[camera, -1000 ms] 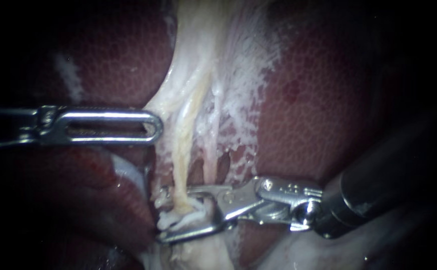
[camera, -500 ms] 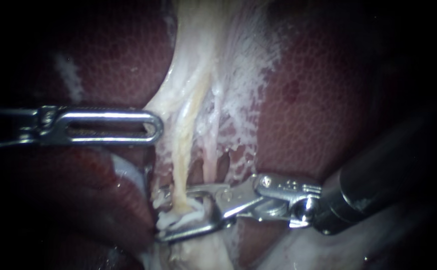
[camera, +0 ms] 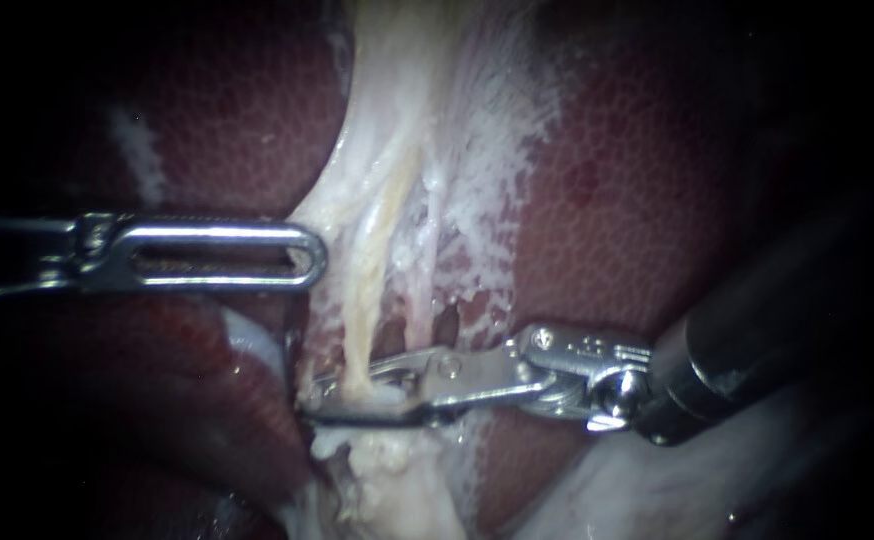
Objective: Clipping second clip left tube
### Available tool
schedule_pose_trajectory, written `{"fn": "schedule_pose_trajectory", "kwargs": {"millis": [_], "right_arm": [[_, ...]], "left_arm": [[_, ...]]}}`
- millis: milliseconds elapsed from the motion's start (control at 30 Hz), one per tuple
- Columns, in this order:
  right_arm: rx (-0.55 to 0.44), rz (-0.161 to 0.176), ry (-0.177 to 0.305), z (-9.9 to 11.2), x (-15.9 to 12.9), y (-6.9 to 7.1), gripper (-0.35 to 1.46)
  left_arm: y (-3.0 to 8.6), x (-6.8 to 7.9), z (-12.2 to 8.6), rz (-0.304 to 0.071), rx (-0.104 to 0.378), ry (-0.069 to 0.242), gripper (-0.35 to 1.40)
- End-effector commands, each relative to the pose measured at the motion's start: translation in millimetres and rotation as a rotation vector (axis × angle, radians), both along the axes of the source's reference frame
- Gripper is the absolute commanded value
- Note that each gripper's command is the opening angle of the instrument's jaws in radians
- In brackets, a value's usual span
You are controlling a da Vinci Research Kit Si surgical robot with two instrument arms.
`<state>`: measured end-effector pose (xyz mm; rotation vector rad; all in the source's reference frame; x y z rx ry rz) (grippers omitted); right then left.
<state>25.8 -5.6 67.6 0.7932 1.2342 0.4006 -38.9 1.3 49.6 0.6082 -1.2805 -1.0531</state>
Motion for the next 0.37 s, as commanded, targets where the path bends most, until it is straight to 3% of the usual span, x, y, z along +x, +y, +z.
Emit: {"fn": "schedule_pose_trajectory", "kwargs": {"millis": [33, 367], "right_arm": [[-0.001, 0.001, 0.0, 0.0, 0.0, -0.1, -0.35], [0.016, -0.001, -0.002, 0.1, 0.0, -0.3, -0.35]], "left_arm": [[0.0, 0.0, 0.0, 0.0, 0.0, 0.0, -0.35], [-0.1, -0.2, 0.1, -0.001, -0.001, 0.001, -0.35]]}}
